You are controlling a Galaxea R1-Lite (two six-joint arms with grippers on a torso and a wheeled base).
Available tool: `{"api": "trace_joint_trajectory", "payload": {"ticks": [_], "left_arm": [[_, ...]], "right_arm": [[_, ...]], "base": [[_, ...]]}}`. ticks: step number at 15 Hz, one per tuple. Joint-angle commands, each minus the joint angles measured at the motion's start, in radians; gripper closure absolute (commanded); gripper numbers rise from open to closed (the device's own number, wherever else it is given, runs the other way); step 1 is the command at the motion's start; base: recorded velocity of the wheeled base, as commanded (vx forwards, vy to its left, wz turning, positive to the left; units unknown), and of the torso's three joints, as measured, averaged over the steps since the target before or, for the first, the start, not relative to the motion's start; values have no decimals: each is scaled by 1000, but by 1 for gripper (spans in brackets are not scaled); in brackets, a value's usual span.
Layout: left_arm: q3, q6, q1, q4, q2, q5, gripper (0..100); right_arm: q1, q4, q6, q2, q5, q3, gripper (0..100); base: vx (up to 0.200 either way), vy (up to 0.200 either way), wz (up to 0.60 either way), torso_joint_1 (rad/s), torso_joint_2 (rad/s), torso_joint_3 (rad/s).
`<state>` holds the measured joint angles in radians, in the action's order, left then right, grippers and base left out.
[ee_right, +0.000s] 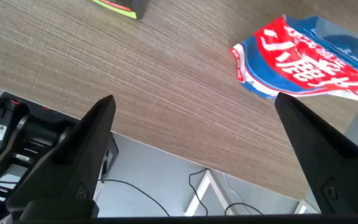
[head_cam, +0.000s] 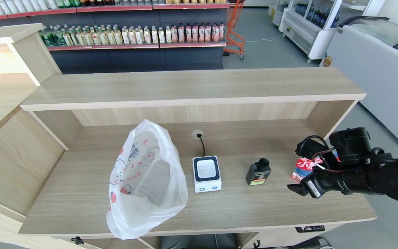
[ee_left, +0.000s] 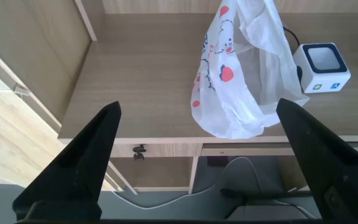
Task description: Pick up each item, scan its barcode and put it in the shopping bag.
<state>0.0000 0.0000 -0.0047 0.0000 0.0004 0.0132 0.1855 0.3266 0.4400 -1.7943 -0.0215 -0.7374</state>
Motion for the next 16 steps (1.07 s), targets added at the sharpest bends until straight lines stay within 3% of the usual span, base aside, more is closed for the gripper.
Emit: {"api": "trace_joint_trajectory", "payload": {"ticks": [1,7,16], "left_arm": [[0,0,0,0,0,1,0],[0,0,0,0,0,1,0],[0,0,0,0,0,1,0]], "right_arm": [[52,51,5,-116,20,-42,0],[81,86,148,-255,20,-184,0],[160,98,143,-379,38,-335,0]], "base": [[0,0,0,0,0,0],[0,0,0,0,0,0],[0,0,0,0,0,0]]}}
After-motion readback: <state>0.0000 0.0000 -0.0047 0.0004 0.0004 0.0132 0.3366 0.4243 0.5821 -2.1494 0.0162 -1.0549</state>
